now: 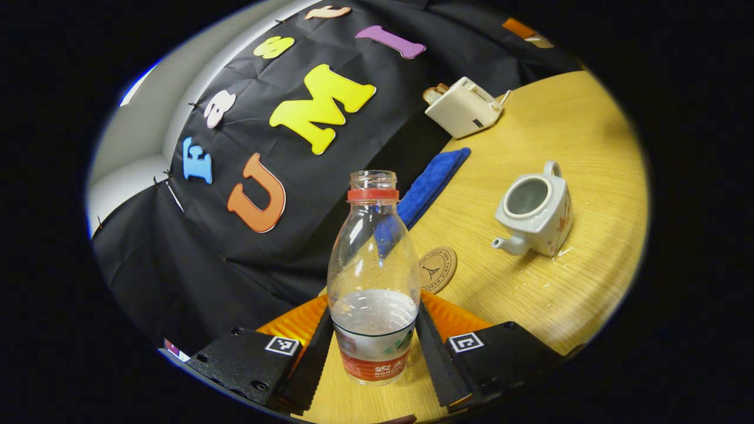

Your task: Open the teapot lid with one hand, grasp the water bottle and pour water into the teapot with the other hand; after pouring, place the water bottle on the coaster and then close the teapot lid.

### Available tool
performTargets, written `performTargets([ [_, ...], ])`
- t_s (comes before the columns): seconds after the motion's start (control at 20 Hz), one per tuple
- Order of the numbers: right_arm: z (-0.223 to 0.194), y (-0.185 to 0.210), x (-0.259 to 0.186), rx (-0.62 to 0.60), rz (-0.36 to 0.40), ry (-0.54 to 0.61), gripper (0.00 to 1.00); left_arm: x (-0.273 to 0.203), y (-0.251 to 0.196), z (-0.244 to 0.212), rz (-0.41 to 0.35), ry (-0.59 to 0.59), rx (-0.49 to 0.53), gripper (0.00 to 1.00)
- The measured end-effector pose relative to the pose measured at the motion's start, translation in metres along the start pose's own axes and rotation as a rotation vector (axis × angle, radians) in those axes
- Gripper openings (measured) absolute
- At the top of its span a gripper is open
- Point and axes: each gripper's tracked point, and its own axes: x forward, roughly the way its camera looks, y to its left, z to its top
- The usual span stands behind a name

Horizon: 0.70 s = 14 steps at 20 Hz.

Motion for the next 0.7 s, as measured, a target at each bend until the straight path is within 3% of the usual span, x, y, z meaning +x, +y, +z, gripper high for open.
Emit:
performTargets([
  [0.7,0.002,-0.018,0.0,0.009,-0.033,0.008,0.0,-0.005,0.008,0.016,0.041,0.027,0.501,0.76],
])
